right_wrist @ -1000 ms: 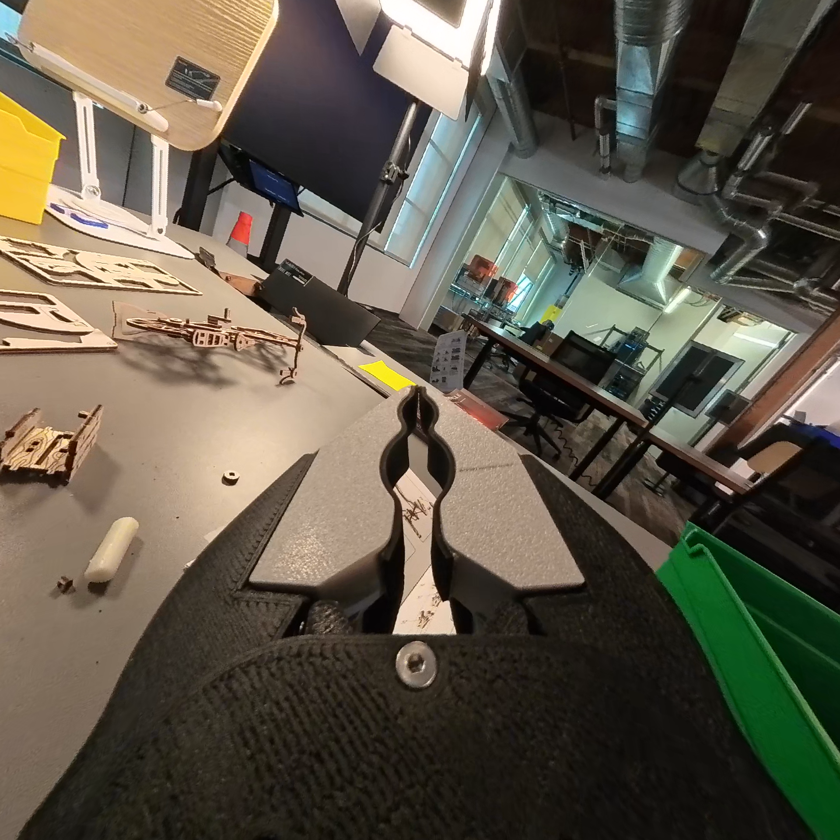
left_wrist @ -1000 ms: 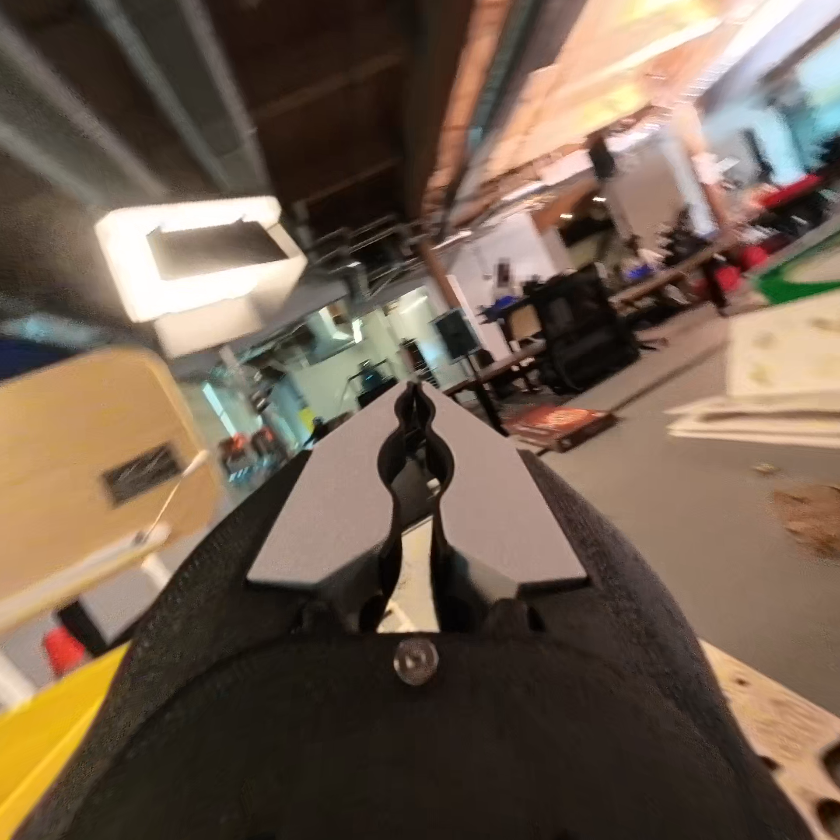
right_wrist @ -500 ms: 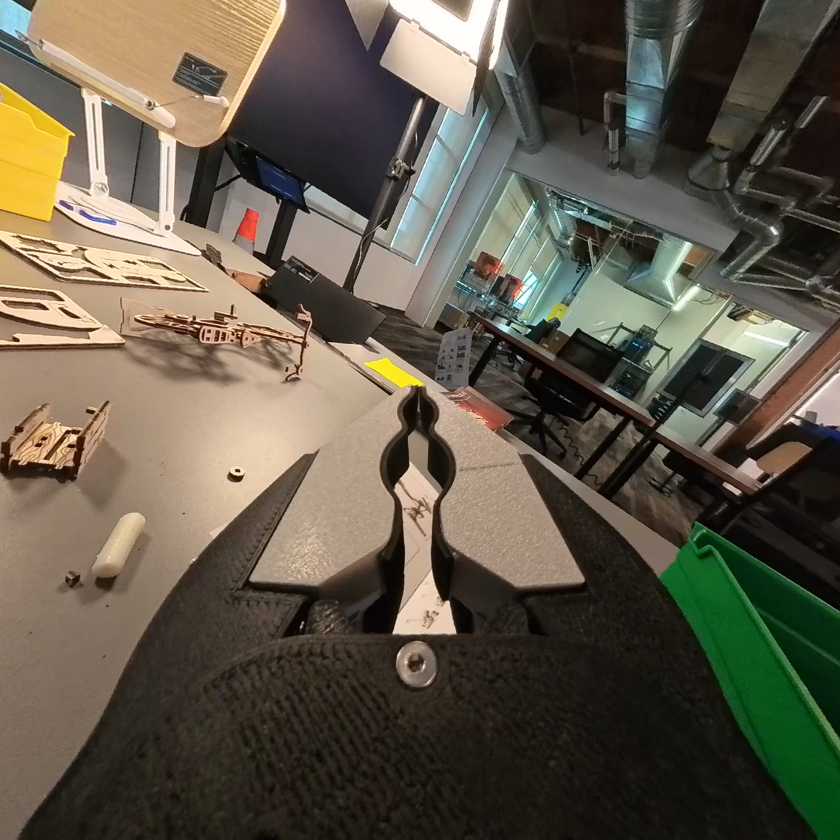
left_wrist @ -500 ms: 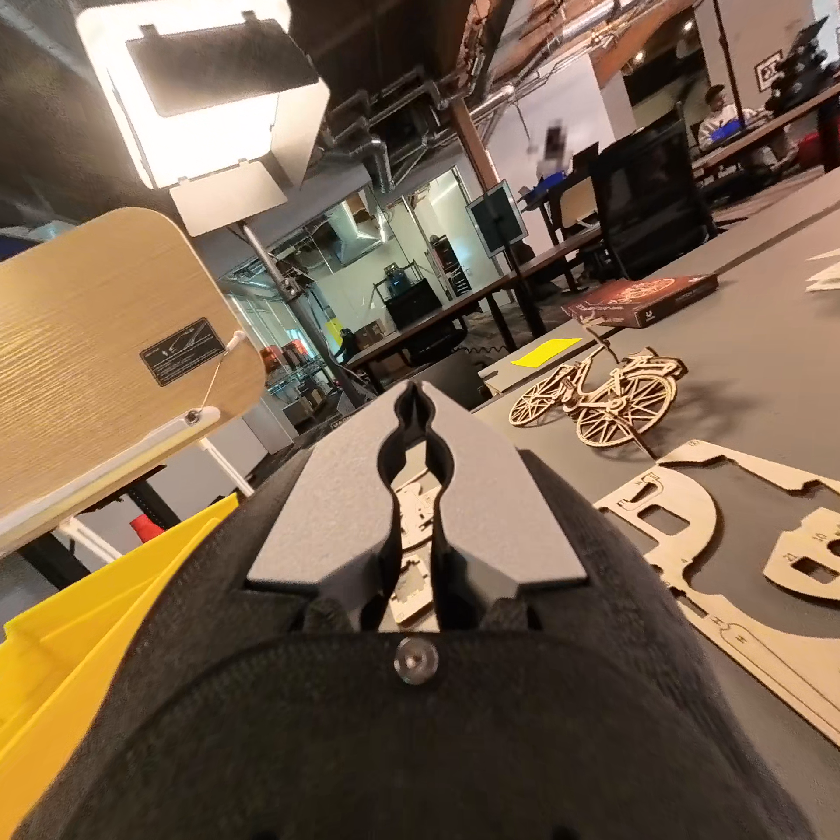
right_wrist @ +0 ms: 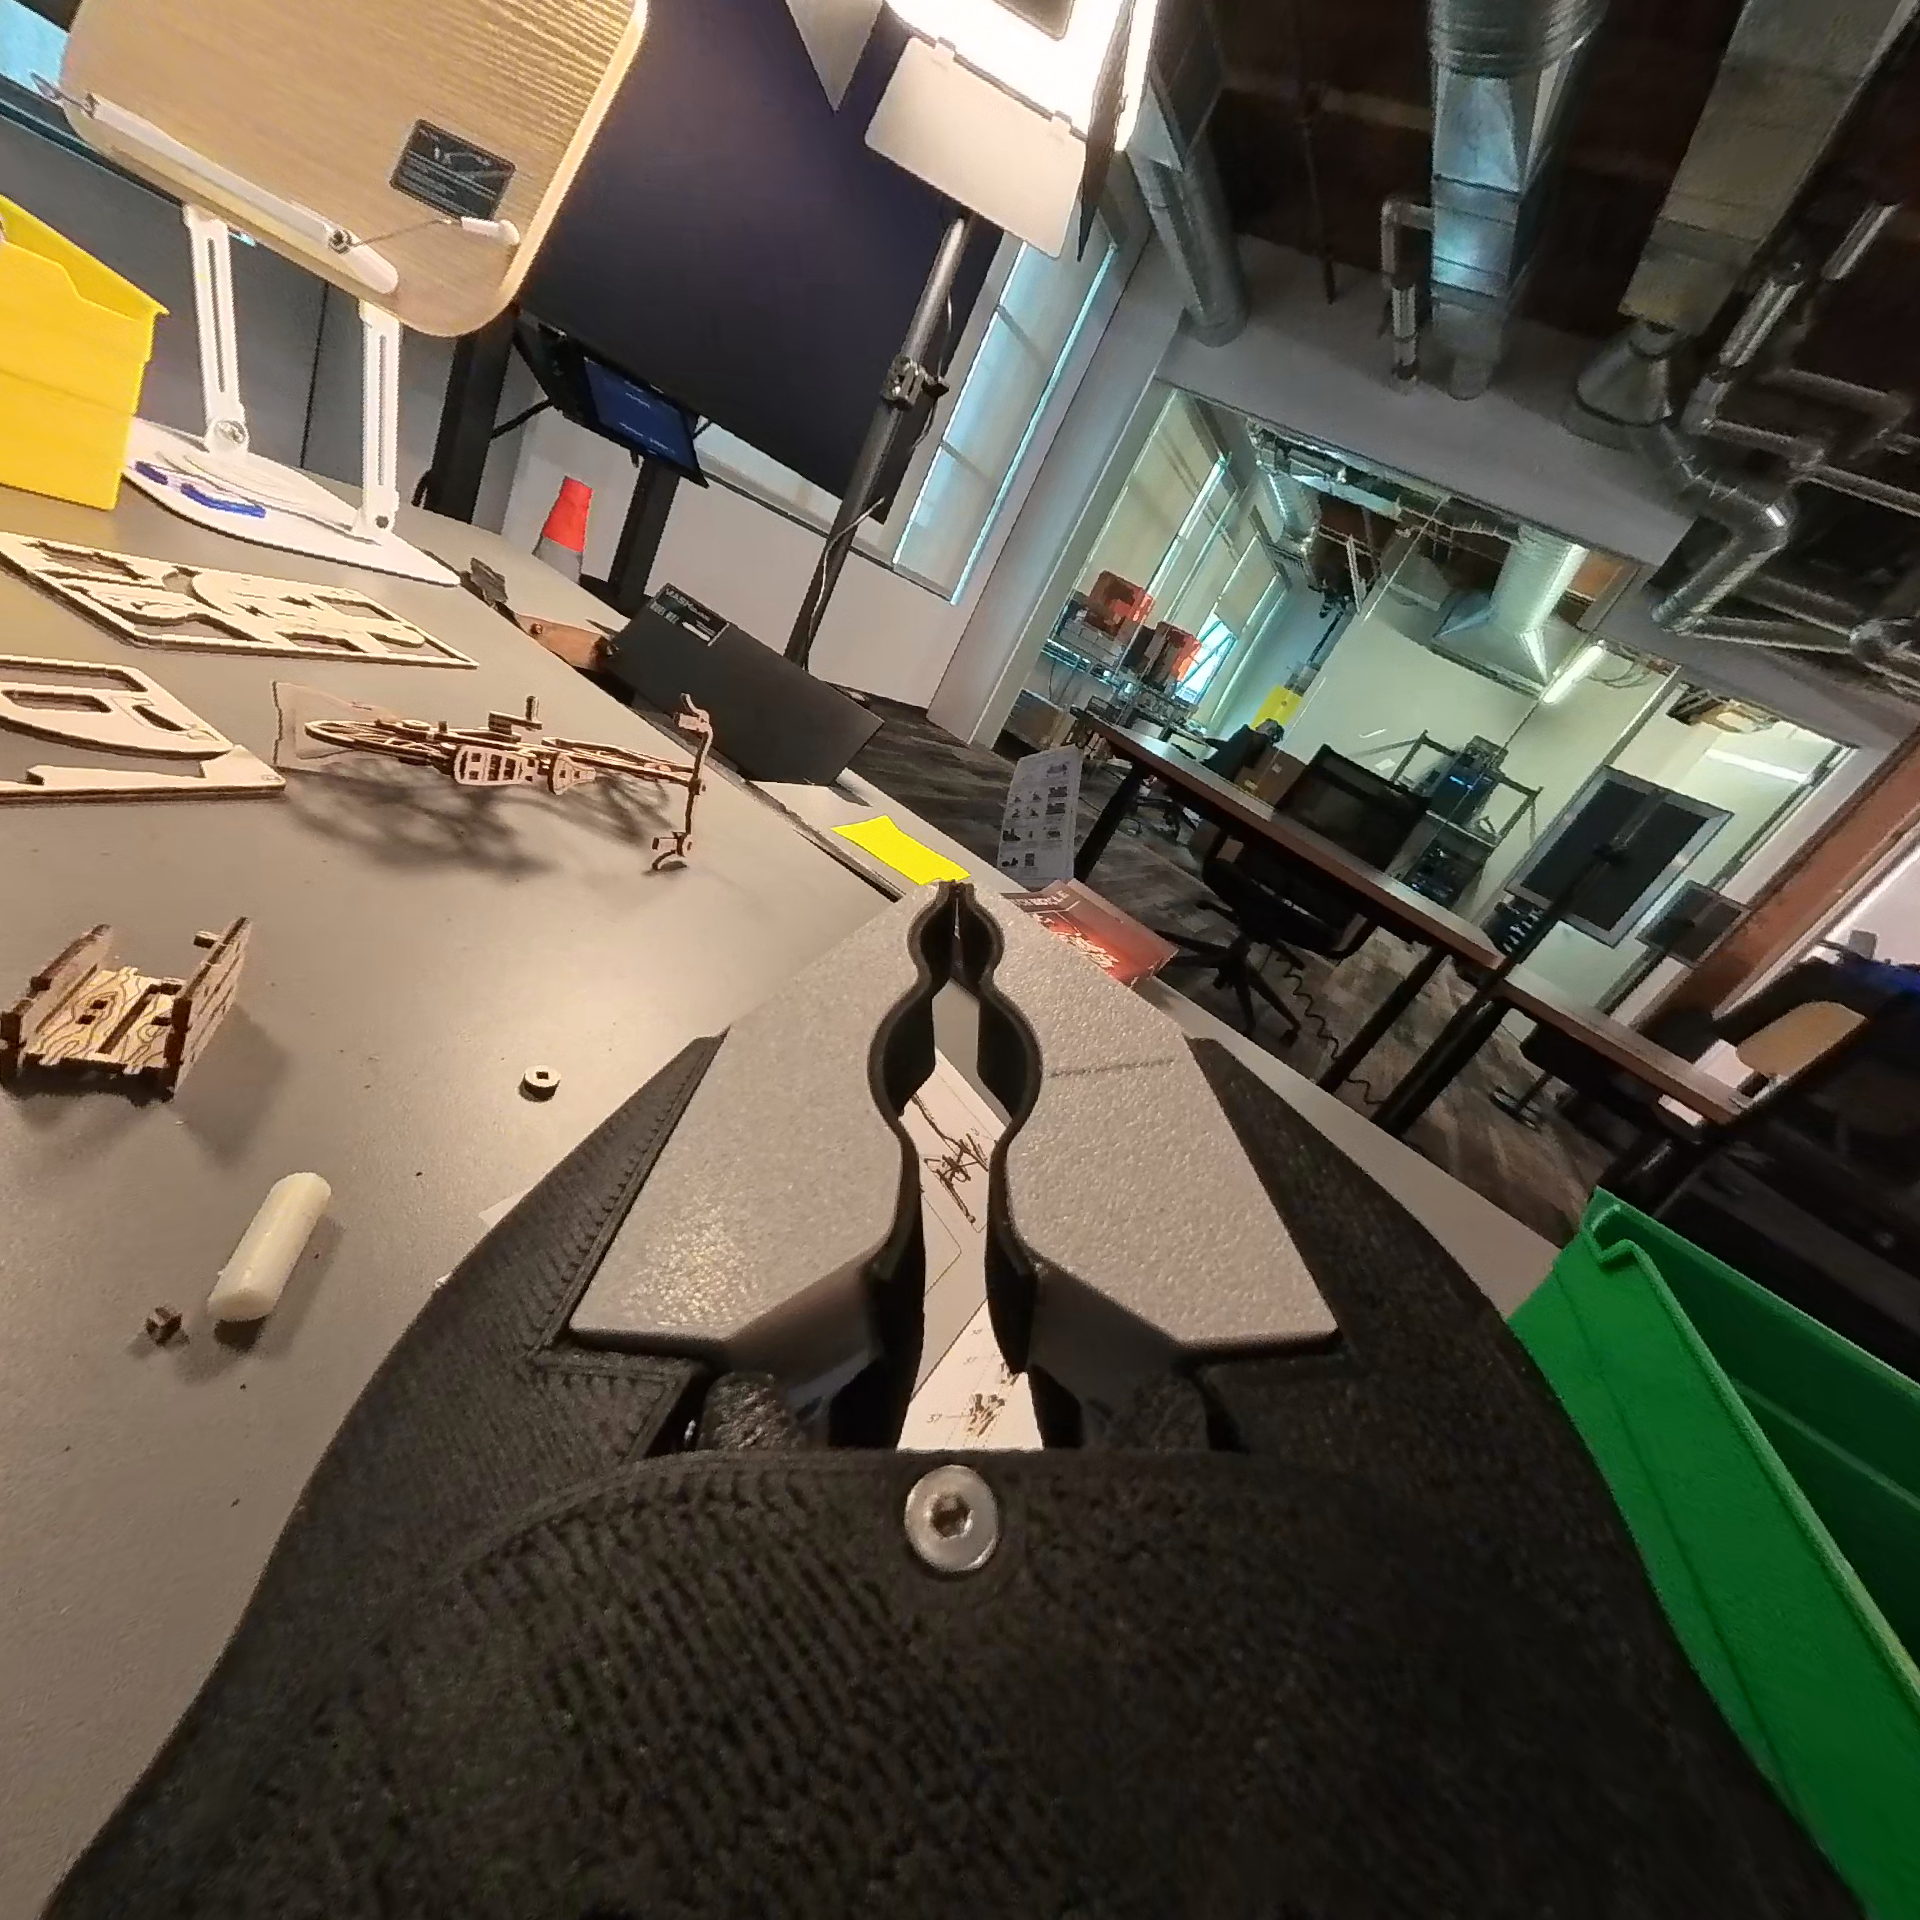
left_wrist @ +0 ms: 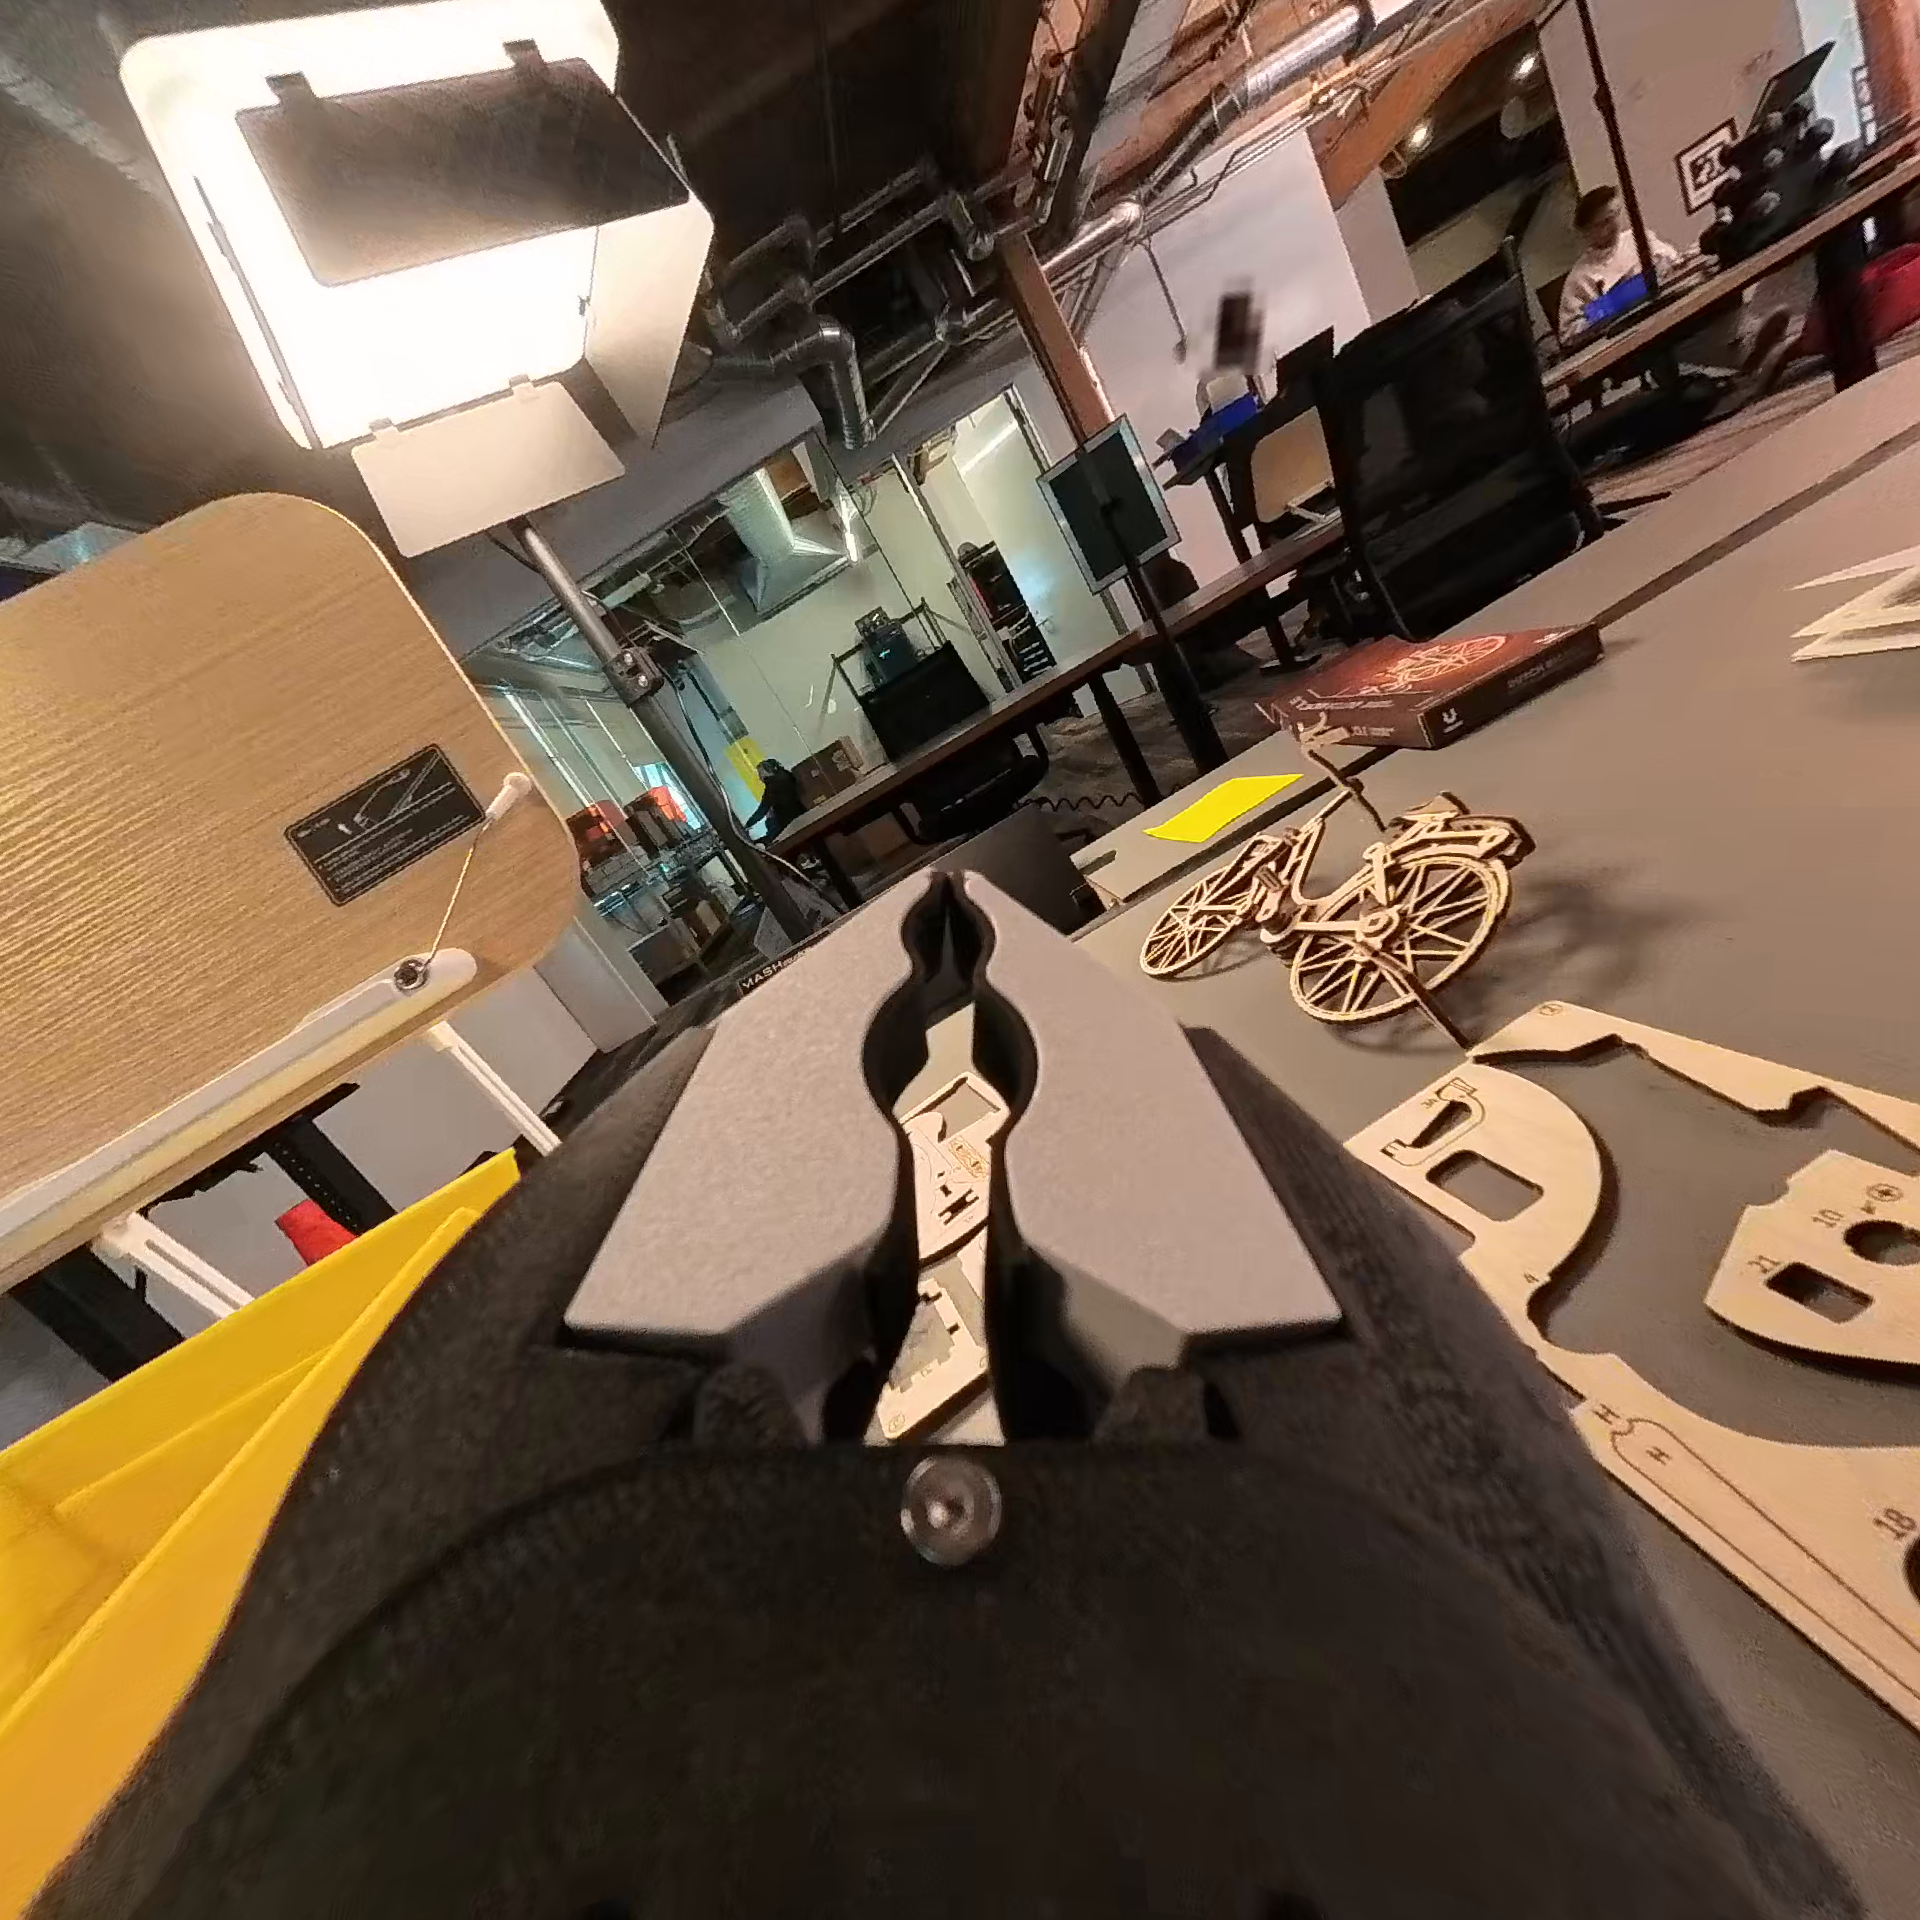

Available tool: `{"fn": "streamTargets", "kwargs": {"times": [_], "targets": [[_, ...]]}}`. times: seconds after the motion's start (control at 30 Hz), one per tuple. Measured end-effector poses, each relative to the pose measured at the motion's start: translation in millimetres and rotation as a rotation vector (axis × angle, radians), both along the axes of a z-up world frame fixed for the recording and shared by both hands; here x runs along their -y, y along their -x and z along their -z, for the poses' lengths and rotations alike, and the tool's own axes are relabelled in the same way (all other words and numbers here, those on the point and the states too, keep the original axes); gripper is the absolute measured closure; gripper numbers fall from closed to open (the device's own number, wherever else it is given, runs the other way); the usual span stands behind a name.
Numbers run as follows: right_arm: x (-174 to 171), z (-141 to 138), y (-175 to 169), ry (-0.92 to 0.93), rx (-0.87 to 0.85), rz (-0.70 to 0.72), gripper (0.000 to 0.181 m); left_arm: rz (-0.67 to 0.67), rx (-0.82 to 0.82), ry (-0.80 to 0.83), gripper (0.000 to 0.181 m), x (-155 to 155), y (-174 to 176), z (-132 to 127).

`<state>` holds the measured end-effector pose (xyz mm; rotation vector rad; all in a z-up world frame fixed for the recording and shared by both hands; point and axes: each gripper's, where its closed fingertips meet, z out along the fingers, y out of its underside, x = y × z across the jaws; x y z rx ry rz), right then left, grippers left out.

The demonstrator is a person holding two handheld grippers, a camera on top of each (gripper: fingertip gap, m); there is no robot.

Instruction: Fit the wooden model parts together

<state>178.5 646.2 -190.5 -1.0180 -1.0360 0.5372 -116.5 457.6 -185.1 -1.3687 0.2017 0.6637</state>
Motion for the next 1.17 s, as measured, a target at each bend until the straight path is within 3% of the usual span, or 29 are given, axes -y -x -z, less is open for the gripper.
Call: {"fn": "streamTargets", "kwargs": {"times": [0.73,0.93,1.17], "targets": [[1,1,1,-0.003,0.009,-0.006,0.181,0.0,0.009,-0.009,0.181,1,1,-1],[2,2,2,0.001,0.014,-0.012,0.181,-0.083,0.006,-0.1,0.181,16,10,-17],[2,1,2,0.0,0.012,-0.01,0.181,-0.126,0.252,-0.259,0.181,40,46,-26]]}}
